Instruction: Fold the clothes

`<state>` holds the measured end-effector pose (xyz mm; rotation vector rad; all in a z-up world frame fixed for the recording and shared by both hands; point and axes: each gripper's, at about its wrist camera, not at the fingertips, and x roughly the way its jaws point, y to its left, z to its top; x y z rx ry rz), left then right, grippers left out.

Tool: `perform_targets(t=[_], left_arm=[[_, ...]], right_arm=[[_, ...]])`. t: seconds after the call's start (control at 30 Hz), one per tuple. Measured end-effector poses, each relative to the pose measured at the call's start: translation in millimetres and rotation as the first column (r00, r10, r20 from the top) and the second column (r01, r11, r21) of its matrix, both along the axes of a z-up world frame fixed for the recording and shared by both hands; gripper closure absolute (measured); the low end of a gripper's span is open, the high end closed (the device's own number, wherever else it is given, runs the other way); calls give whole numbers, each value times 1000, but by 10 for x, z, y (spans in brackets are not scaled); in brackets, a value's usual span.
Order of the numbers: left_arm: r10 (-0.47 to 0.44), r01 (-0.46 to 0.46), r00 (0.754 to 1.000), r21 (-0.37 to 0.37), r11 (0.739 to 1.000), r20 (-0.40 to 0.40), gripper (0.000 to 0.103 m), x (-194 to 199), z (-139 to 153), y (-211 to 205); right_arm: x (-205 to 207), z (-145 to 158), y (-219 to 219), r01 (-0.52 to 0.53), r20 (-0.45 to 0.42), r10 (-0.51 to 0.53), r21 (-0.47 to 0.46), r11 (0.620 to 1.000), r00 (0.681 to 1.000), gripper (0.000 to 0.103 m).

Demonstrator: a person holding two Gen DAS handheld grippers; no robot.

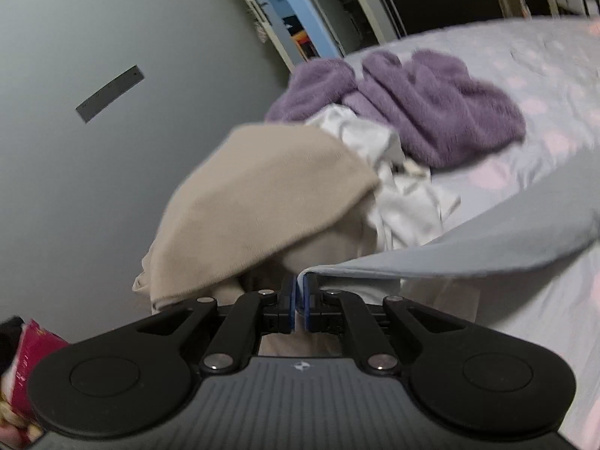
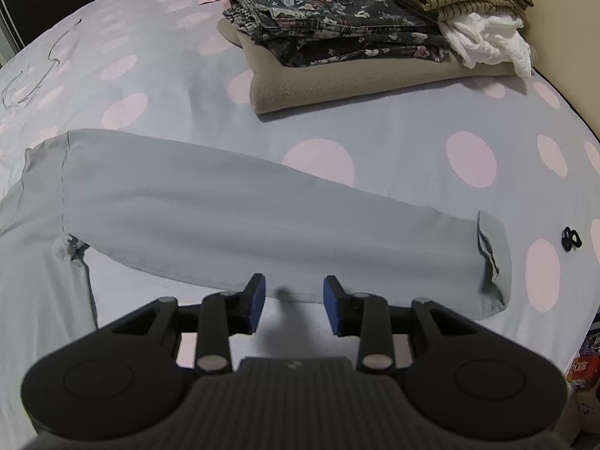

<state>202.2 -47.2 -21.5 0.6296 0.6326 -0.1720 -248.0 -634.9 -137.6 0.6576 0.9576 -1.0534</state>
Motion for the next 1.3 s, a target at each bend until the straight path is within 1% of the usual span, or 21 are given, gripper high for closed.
perform_targets(t=[0.17, 0.3, 0.37, 0.6, 0.77, 0.87, 0.97, 1.07, 1.13, 1.23, 1.3], left_arm=[[-36, 36, 999, 19, 999, 1, 101, -68, -103, -88], [-83, 82, 994, 14, 997, 78, 101, -174, -31, -216], [-115, 114, 988, 15, 993, 101, 101, -229, -3, -319], [-242, 238, 966, 52, 970, 89, 100, -427, -72, -726], [-300, 295, 947, 60, 954, 117, 100, -517, -57, -911], [-345, 342, 932, 46, 939, 114, 101, -610, -30, -1049], [-407, 407, 906, 27, 913, 116, 101, -781, -7, -1240], [-477, 481, 871, -1, 877, 120, 101, -986, 8, -1460], [-524, 531, 843, -27, 847, 122, 101, -1147, 4, -1616], [-595, 605, 794, -66, 793, 125, 101, -1406, -22, -1840], [-632, 642, 766, -93, 761, 119, 101, -1539, -52, -1963]], right_arm=[[46, 9, 24, -15, -6, 15, 3, 1000, 1000, 65], [75, 2, 51, -31, -15, 32, 9, 999, 999, 63], [91, -14, 63, -41, -22, 41, 18, 999, 999, 63], [148, -25, 104, -82, -25, 83, 23, 996, 996, 63], [158, -52, 92, -87, -36, 88, 28, 996, 995, 63], [210, -49, 122, -103, -36, 104, 31, 994, 994, 63], [286, -35, 171, -130, -35, 131, 31, 991, 991, 63], [362, -21, 221, -156, -34, 157, 31, 987, 987, 63], [413, -12, 254, -174, -33, 175, 31, 984, 984, 62], [489, 2, 303, -200, -32, 201, 30, 979, 979, 62], [552, 16, 334, -216, -32, 217, 31, 976, 976, 62]])
